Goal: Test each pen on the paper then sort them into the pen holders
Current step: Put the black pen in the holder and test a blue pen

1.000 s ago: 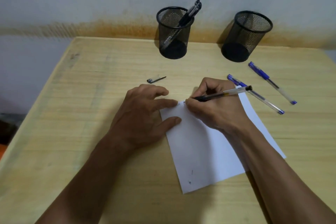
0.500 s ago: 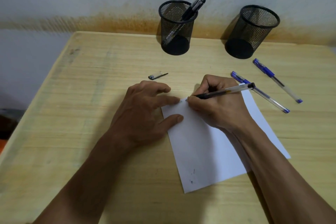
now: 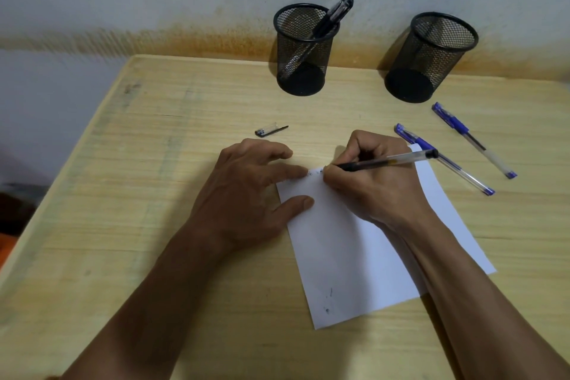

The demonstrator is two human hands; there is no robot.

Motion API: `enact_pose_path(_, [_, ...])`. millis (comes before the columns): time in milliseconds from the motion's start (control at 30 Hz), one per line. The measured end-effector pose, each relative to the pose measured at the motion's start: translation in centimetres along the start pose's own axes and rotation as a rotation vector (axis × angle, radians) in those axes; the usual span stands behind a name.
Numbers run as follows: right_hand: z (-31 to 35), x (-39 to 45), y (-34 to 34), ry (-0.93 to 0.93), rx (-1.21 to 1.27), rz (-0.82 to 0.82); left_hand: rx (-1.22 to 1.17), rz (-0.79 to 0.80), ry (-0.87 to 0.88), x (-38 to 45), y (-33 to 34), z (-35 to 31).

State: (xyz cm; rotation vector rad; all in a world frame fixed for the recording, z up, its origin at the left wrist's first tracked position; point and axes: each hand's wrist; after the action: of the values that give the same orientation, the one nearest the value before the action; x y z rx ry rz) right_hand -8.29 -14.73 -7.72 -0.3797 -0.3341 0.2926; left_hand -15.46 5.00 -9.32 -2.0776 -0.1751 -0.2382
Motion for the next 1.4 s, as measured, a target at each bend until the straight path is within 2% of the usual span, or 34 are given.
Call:
enact_pose_path(533, [0.08,-0.10,0.15,-0.032,-0.032,-0.029,-0.005,-0.006,0.002,-0.06,0.12,0.17])
enact_pose_path(700, [-0.14,-0.16,0.05,0.012,0.082,-0.052,0.010,0.005,-0.009,-0.08,0.11,0.11])
enact_pose_path(800, [-0.03,-0.21,0.06,-0.014,-0.003,-0.025,0.010,0.007,-0.008,-0.07,0.11,0.17])
enact_pose_path(1400, [0.60,-0.34,-0.13,-0.006,-0.025,-0.058,-0.002,-0.010,0.002,-0.05,0.18,0.22])
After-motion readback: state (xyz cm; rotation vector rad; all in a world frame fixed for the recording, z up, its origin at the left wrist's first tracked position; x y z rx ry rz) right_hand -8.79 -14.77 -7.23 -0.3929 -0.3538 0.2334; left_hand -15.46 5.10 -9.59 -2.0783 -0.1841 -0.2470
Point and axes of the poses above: each hand's wrist, its own x-axis towards the middle knuckle, its own y-axis out of the palm, z = x × y, and after that the axes turned 9 degrees about -y, right-handed
